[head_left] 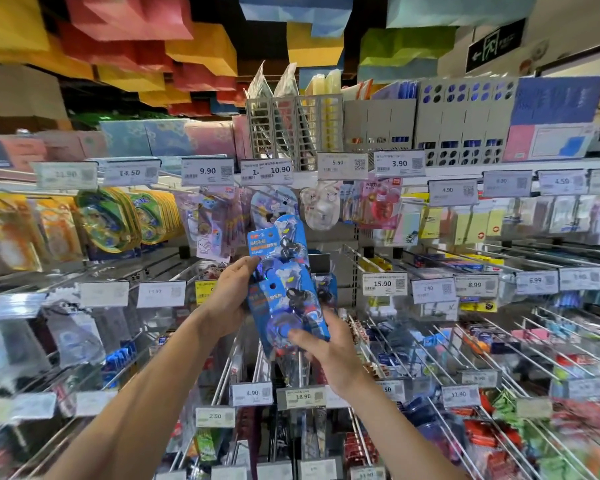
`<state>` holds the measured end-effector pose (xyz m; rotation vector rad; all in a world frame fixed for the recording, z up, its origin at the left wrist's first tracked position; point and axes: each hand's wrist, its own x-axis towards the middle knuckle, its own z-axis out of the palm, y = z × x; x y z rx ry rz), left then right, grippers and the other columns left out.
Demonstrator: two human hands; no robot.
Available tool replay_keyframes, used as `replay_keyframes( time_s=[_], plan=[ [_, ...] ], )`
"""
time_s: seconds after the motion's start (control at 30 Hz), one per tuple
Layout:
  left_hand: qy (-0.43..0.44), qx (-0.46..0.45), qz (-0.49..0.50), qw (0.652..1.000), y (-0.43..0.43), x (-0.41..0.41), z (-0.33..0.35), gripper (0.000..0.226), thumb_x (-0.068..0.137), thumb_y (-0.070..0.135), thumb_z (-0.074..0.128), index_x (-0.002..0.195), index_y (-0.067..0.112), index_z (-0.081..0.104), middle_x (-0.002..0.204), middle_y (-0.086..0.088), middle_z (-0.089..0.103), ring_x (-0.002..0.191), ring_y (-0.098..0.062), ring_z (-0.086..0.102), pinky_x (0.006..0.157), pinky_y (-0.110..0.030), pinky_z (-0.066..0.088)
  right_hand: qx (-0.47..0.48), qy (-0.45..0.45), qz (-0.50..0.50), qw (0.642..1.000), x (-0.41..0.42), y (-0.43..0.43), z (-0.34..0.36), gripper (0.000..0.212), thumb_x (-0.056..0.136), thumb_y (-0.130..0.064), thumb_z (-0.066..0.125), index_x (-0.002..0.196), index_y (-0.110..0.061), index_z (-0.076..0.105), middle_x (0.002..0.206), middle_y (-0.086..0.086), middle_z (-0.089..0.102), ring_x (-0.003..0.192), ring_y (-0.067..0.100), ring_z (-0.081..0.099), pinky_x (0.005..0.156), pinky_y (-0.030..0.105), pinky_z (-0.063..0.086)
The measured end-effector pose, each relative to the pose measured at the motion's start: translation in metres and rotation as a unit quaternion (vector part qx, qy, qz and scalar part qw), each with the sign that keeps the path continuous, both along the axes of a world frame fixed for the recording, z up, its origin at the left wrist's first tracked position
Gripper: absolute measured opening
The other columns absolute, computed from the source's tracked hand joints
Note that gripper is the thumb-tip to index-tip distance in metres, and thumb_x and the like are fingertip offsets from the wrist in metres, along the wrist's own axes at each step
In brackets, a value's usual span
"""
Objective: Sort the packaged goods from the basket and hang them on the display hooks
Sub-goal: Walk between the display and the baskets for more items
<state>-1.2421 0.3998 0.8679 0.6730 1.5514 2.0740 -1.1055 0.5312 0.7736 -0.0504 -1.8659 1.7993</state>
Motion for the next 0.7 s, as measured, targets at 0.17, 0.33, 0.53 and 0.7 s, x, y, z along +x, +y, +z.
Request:
replay_keyframes(
  time_s=[0.17,0.33,0.53,0.7],
  plan=[
    [-0.009,-0.014,0.032,0.999,0.002,-0.001,0.000,0.020,0.109,0.031,0.048,0.098,0.024,0.064,0.079,-0.003,0.072,0.051,-0.015,0.063,0.044,-0.021,0.042,-0.065,-0.096,0.025,0.993,0.019,0.029,-0.038,0.072,0.068,-0.030,0.087,0.132,-0.015,0.057,0.118,-0.005,0.071,0.103,0.016,0.064,0.083,0.030,0.051],
    [0.006,-0.023,0.041,0.999,0.002,-0.002,-0.002,0.018,0.108,0.032,0.050,0.097,0.025,0.063,0.074,-0.002,0.066,0.050,-0.015,0.052,0.041,-0.018,0.034,-0.115,-0.106,-0.067,0.985,0.014,0.055,-0.063,0.103,0.052,-0.058,0.097,0.139,-0.026,0.053,0.133,0.002,0.066,0.114,0.021,0.059,0.103,0.043,0.046],
    [0.004,-0.037,0.042,0.998,0.000,0.001,-0.001,0.019,0.108,0.032,0.049,0.098,0.027,0.064,0.080,-0.002,0.068,0.063,-0.020,0.053,0.042,-0.018,0.032,-0.023,-0.082,-0.077,0.993,0.015,0.044,-0.029,0.025,0.089,-0.024,0.079,0.112,-0.021,0.070,0.101,-0.004,0.078,0.088,0.009,0.070,0.073,0.024,0.049],
    [0.007,-0.040,0.036,0.999,-0.001,0.000,-0.002,0.020,0.109,0.033,0.048,0.101,0.026,0.065,0.089,-0.005,0.072,0.065,-0.021,0.063,0.044,-0.020,0.034,-0.006,-0.055,-0.096,0.994,0.006,0.040,-0.027,0.010,0.091,-0.019,0.077,0.095,-0.011,0.072,0.082,-0.002,0.075,0.075,0.015,0.067,0.063,0.021,0.051]
  ],
)
